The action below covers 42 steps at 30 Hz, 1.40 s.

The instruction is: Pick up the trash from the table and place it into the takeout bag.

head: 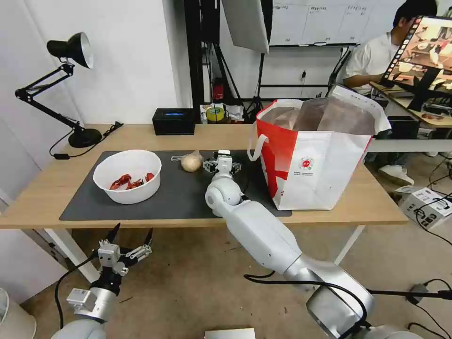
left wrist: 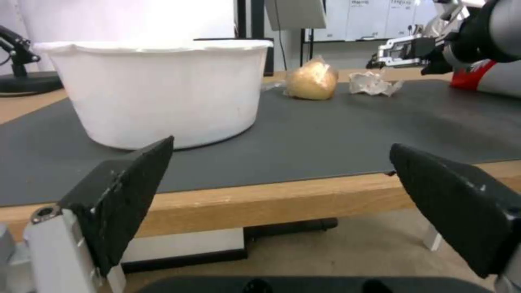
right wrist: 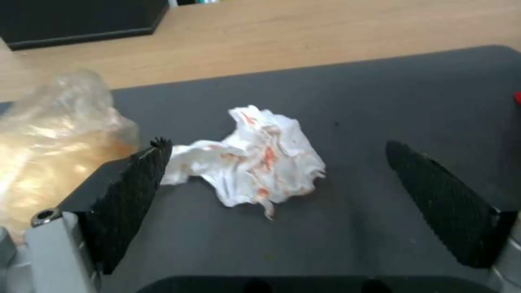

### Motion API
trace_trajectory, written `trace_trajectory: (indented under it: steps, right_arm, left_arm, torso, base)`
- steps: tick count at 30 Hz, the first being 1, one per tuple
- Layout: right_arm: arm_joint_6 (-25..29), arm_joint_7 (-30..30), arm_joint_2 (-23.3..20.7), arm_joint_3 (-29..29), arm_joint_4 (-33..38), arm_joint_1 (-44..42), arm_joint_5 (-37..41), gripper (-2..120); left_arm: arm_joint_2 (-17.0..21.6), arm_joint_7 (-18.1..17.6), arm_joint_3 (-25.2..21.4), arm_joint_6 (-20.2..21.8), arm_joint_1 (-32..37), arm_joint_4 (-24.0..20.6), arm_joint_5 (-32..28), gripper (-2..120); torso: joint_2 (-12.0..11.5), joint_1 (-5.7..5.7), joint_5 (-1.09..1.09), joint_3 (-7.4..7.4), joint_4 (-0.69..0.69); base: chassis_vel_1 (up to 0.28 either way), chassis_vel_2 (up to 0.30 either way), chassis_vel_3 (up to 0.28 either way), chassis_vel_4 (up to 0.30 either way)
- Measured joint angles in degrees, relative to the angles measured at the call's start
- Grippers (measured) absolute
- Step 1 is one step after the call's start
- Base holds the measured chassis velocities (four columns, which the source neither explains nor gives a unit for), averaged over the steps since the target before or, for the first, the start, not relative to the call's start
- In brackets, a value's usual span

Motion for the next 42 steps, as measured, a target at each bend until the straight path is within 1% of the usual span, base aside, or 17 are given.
trace_trajectory:
  steps: [6, 15, 26, 29, 32, 42]
  right_arm:
    - [-0.89, -0.06, -0.29, 0.26, -0.2, -0.13, 0.47, 100]
    - [-2.0, -0.36, -0.41, 0.24, -0.67, 0.45, 0.75, 100]
    - [-3.75, -2.64, -0.17, -0.8, -2.66, 2.7, 0.61, 100]
    - [-3.98, -3.21, -0.15, -1.05, -2.94, 2.81, 0.02, 100]
    - [-4.18, -5.32, -0.18, -2.11, -4.01, 3.41, -2.43, 100]
    - [-5.22, -7.26, 0.01, -2.69, -6.17, 4.51, -2.97, 100]
  left_arm:
    - [0.71, 0.0, 0.12, 0.2, -0.11, -0.08, -0.21, 100]
    - [0.27, -0.01, 0.68, 0.55, 0.17, -0.64, -0.19, 100]
    - [0.08, -0.02, 0.76, 0.71, 0.27, -0.73, -0.13, 100]
    - [0.06, -0.02, 0.76, 0.66, 0.27, -0.71, -0.14, 100]
    - [-0.09, -0.02, 0.75, 0.49, 0.23, -0.66, -0.13, 100]
    - [-0.23, 0.02, 0.91, 0.42, 0.1, -0.67, -0.14, 100]
  torso:
    - [0.0, 0.0, 0.0, 0.0, 0.0]
    - [0.0, 0.0, 0.0, 0.0, 0.0]
    - [0.0, -0.01, 0.0, 0.0, 0.0]
    - [0.0, 0.0, 0.0, 0.0, 0.0]
    - [0.0, -0.01, 0.0, 0.0, 0.0]
    - [0.0, -0.01, 0.0, 0.0, 0.0]
  base:
    - [0.0, 0.0, 0.0, 0.0]
    - [0.0, 0.0, 0.0, 0.0]
    - [0.0, 0.0, 0.0, 0.0]
    - [0.0, 0.0, 0.0, 0.0]
    - [0.0, 0.0, 0.0, 0.0]
    - [0.0, 0.0, 0.0, 0.0]
